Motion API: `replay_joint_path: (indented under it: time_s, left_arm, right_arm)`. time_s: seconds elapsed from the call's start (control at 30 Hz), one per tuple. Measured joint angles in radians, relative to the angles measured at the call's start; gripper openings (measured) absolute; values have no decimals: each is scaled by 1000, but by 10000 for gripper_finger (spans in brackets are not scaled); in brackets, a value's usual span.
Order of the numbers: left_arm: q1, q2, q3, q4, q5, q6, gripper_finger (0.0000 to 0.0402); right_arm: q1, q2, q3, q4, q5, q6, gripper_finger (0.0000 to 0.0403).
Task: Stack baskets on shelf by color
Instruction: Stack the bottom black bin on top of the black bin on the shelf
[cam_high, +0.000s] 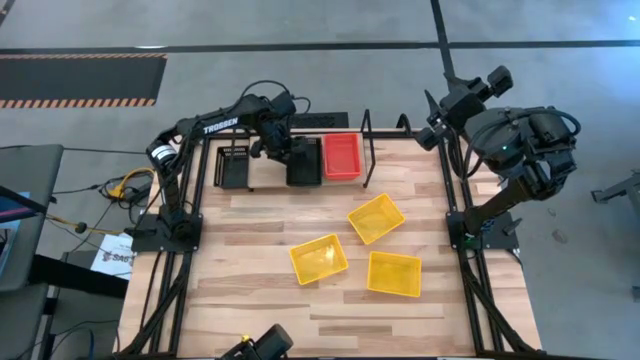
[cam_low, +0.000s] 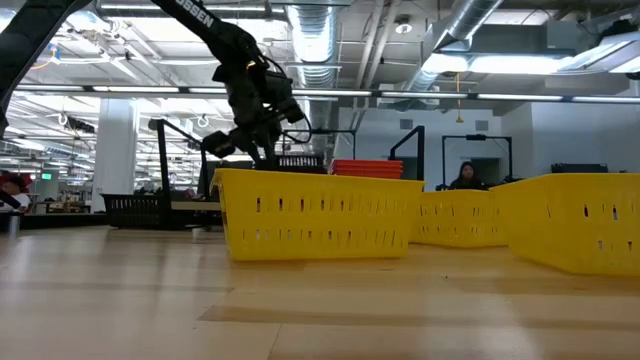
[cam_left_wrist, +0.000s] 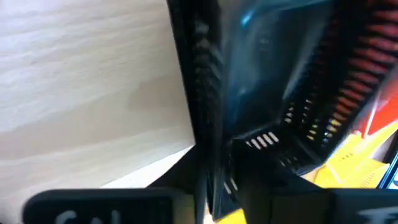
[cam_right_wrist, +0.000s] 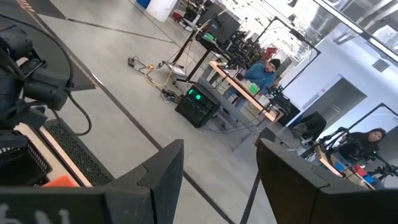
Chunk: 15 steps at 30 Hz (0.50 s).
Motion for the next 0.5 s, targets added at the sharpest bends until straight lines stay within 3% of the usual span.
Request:
replay_joint_path:
  time_s: [0.2,0.5]
  left_arm:
    - [0,0,0,39,11,21,122]
    - [19,-28,1,139,189,70,166]
  right_arm:
    - [0,0,0,0,0,0,223]
    - [0,0,0,0,-1,3,223]
